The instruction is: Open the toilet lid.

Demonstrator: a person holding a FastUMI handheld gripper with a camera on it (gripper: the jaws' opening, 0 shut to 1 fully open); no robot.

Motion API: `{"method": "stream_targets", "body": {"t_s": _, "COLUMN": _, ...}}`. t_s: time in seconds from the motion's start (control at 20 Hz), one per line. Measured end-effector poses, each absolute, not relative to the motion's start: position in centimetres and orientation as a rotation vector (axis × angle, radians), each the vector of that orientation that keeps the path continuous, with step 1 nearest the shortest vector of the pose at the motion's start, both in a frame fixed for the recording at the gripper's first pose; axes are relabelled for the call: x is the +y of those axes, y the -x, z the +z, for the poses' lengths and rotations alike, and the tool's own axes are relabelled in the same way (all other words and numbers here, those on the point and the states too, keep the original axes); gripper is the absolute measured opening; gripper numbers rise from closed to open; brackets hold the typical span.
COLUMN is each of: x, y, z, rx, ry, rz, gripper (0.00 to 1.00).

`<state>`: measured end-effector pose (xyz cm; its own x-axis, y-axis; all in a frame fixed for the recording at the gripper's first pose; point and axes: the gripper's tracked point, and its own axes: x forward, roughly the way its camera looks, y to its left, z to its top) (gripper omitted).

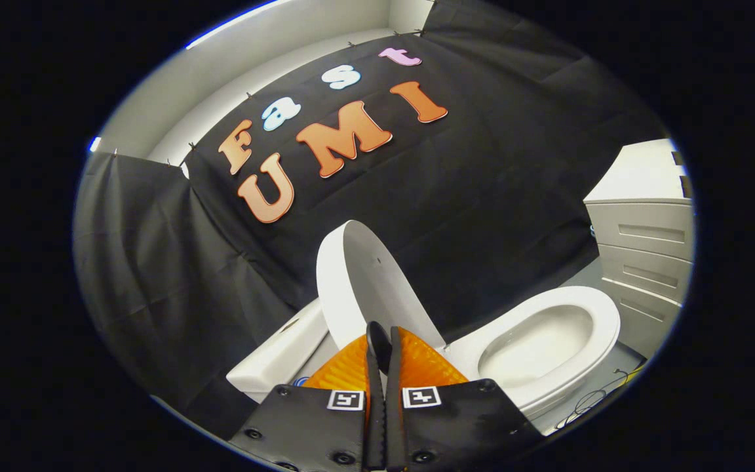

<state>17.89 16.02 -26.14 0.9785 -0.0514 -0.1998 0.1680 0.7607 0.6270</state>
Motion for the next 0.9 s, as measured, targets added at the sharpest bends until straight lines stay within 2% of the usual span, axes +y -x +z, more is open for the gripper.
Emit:
{"method": "stream_targets", "body": {"t_s": 0.35, "x": 19.7, "y": -18.9, "z": -25.7, "rx": 0.186, "ry": -0.630, "rz": -0.091, "gripper": 0.08}}
{"method": "stream_targets", "body": {"t_s": 0.5, "x": 21.5, "y": -20.0, "z": -25.1, "rx": 0.224, "ry": -0.454, "rz": -0.068, "gripper": 0.08}}
{"method": "stream_targets", "body": {"t_s": 0.65, "x": 22.6, "y": -20.0, "z": -25.0, "rx": 0.208, "ry": -0.526, "rz": -0.071, "gripper": 0.08}}
{"method": "stream_targets", "body": {"t_s": 0.9, "x": 25.1, "y": -20.7, "z": -25.1, "rx": 0.227, "ry": -0.437, "rz": -0.064, "gripper": 0.08}}
